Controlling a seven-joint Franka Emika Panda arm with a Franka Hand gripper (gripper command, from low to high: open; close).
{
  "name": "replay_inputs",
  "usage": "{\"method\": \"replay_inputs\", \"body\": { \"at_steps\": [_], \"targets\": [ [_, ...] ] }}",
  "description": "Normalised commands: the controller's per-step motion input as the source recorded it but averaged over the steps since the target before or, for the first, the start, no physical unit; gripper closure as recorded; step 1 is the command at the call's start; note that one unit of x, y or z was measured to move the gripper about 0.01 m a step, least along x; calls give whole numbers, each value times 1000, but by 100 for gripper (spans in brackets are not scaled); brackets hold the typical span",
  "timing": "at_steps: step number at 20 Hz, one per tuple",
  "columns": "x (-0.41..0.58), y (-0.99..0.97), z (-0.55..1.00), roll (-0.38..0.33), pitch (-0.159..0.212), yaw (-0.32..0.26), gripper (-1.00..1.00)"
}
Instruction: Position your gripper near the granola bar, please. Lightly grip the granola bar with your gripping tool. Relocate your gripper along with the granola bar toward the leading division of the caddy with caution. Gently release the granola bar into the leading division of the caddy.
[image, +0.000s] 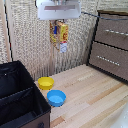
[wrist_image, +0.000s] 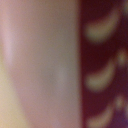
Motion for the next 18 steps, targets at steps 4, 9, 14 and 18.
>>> {"method": "replay_inputs", "body": {
  "at_steps": [4,9,14,18],
  "targets": [
    [0,542,112,0,0,-224,100],
    [0,537,102,0,0,-224,100],
    [0,522,103,0,0,-230,100],
    [-9,542,35,-2,2,-216,100]
  ]
}}
